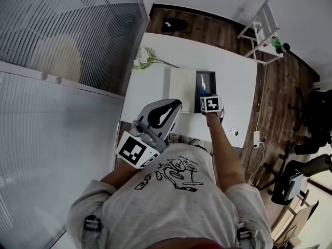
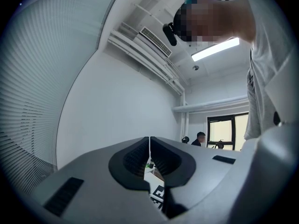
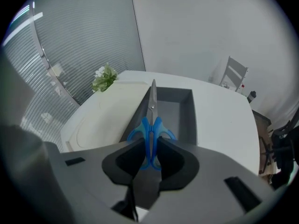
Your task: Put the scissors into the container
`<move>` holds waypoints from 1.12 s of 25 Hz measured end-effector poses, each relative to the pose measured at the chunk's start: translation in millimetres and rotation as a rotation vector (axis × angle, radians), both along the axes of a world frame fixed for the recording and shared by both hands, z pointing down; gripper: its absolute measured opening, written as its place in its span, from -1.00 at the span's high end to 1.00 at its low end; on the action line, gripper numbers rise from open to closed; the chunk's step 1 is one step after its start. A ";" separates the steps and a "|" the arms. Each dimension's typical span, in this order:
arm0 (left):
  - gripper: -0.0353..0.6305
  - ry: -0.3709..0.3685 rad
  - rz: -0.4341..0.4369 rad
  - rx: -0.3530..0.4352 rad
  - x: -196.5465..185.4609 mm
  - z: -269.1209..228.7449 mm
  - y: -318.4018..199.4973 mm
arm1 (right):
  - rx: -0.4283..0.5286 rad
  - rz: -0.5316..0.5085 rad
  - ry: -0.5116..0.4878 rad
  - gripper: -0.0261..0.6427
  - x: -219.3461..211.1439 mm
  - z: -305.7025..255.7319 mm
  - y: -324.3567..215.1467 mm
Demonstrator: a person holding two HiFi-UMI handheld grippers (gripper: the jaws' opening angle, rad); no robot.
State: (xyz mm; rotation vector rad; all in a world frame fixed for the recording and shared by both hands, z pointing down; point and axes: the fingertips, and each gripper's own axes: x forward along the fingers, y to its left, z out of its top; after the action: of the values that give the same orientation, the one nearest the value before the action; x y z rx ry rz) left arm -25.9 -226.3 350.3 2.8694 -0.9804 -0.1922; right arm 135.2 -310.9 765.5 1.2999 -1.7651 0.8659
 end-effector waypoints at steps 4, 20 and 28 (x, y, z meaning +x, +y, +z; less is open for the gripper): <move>0.82 0.001 -0.003 -0.009 -3.7 3.3 0.3 | -0.094 0.030 0.001 0.66 -1.0 13.0 0.2; 0.82 -0.003 -0.032 -0.033 -17.3 9.4 -3.3 | -0.223 0.079 -0.005 0.66 -6.6 50.5 -6.9; 0.82 -0.003 -0.039 -0.042 -20.4 11.4 -4.9 | -0.243 0.102 -0.034 0.64 -5.9 51.4 -8.4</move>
State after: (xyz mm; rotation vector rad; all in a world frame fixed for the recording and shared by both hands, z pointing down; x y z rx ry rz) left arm -46.3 -231.3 361.7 2.8149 -1.0286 -0.1685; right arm 129.3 -319.3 816.8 1.2278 -1.5738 1.1285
